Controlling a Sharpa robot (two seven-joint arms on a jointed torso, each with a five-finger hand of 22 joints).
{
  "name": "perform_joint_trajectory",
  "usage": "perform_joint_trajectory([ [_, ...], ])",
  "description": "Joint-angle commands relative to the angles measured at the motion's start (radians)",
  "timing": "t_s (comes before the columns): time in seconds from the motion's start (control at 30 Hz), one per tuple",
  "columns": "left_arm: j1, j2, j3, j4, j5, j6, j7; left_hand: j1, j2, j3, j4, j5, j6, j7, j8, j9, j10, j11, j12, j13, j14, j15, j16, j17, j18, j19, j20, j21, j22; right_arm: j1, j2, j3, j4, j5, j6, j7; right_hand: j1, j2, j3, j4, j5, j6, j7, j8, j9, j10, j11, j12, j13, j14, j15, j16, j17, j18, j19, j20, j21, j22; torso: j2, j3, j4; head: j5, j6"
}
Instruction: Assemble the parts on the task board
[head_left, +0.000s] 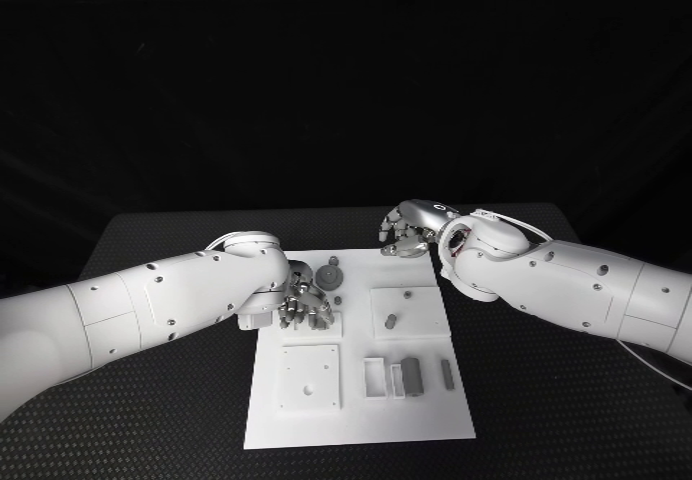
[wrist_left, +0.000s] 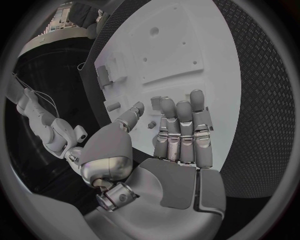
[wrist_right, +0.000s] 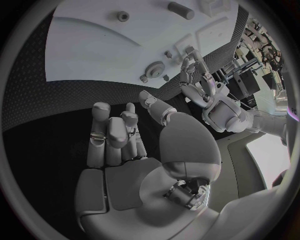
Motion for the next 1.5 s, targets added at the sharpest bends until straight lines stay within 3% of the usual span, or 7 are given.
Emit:
perform_joint_trajectory([
  [0.03,-0.001,0.004,0.0,-0.002,0.01,0.015,0.007,-0.006,0.0,0.001,0.005,-0.003,-0.006,-0.001,-0.006,-0.002,0.0,0.008,-0.001,0.002,-0.006,-0.002,0.006,-0.001,0.005,-0.003,-0.001,0.003,0.023,0.0,0.001,0.0,0.0,-0.004,0.011,0.0,-0.001,-0.008,0.001,0.006,0.002,0.006,0.011,-0.006,0.001,-0.002,0.001,-0.004,-0.001,-0.006,0.0,-0.005,-0.001,0.015,0.0,-0.009,-0.006,0.014,0.0,0.0009,-0.0002,-0.001,-0.003],
  [0.6,-0.003,0.006,-0.004,-0.006,0.01,0.025,0.004,0.0,0.003,0.003,0.003,-0.003,-0.007,0.0,-0.012,-0.005,-0.001,0.009,0.001,0.003,-0.007,-0.002,0.009,-0.003,0.005,-0.003,-0.002,0.003,0.023,0.0,0.001,0.0,0.0,-0.004,0.011,0.0,-0.001,-0.008,0.002,0.007,0.002,0.006,0.011,-0.006,0.002,-0.002,0.001,-0.004,-0.001,-0.006,0.0,-0.005,-0.001,0.015,0.0,-0.009,-0.006,0.014,0.0,0.0007,-0.0002,-0.002,-0.002],
  [0.83,-0.004,0.01,-0.02,-0.007,-0.011,0.027,-0.001,0.005,0.004,0.002,-0.003,-0.003,-0.01,0.002,-0.017,-0.009,-0.002,0.011,0.002,0.004,-0.008,-0.002,0.011,-0.005,0.005,-0.004,-0.002,0.004,0.023,0.0,0.001,0.0,0.0,-0.004,0.011,0.0,-0.001,-0.009,0.002,0.008,0.002,0.006,0.011,-0.007,0.002,-0.002,0.001,-0.004,-0.001,-0.006,0.0,-0.005,-0.001,0.015,0.0,-0.009,-0.006,0.014,0.0,0.0003,-0.0003,-0.002,-0.003],
  [1.03,-0.007,0.009,-0.023,-0.01,-0.027,0.013,-0.001,0.008,0.008,0.002,-0.005,-0.003,-0.013,0.004,-0.021,-0.011,-0.003,0.012,0.002,0.004,-0.009,-0.002,0.012,-0.006,0.004,-0.004,-0.002,0.004,0.023,0.0,0.001,0.0,0.0,-0.004,0.011,0.0,-0.001,-0.009,0.002,0.008,0.002,0.006,0.011,-0.007,0.002,-0.002,0.002,-0.004,-0.001,-0.006,0.0,-0.005,-0.001,0.015,0.0,-0.008,-0.006,0.014,0.0,0.0005,0.0,-0.004,-0.005],
  [1.5,-0.007,0.009,-0.024,-0.012,-0.025,-0.016,0.012,0.022,0.05,-0.002,-0.022,-0.003,-0.008,0.004,-0.028,-0.015,-0.005,0.013,0.005,0.007,-0.012,-0.002,0.018,-0.011,0.003,-0.006,-0.002,0.006,0.023,0.0,0.0,0.0,-0.001,-0.004,0.013,0.0,-0.001,-0.009,0.002,0.01,0.002,0.005,0.011,-0.007,0.003,-0.002,0.002,-0.004,-0.001,-0.006,0.0,-0.005,-0.001,0.015,0.0,-0.008,-0.006,0.015,-0.001,0.0008,-0.0003,-0.004,-0.005],
])
